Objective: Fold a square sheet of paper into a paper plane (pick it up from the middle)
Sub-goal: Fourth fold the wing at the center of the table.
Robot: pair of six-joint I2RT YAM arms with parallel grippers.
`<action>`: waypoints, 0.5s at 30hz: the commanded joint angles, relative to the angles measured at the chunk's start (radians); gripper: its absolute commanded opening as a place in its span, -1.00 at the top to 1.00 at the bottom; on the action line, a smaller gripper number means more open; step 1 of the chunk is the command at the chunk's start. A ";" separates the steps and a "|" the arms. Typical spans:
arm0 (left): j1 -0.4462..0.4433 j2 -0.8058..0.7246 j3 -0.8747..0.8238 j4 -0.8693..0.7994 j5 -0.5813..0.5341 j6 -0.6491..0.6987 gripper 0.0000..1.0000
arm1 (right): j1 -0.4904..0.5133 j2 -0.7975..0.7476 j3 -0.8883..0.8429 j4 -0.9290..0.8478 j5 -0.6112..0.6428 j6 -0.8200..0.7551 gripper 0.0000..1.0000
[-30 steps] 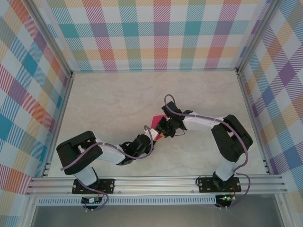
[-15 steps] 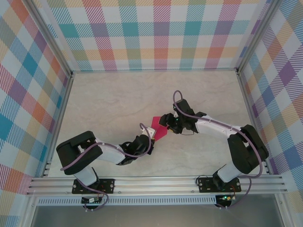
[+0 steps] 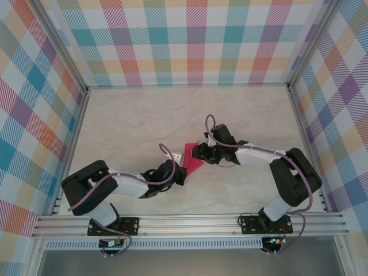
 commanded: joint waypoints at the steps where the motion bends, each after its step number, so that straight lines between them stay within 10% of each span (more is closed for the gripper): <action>1: 0.026 -0.005 0.020 -0.043 0.070 -0.061 0.81 | -0.003 0.033 0.005 0.046 -0.045 -0.043 0.14; 15: 0.082 0.026 0.062 -0.109 0.159 -0.146 0.83 | -0.005 0.139 0.063 0.049 -0.084 -0.068 0.15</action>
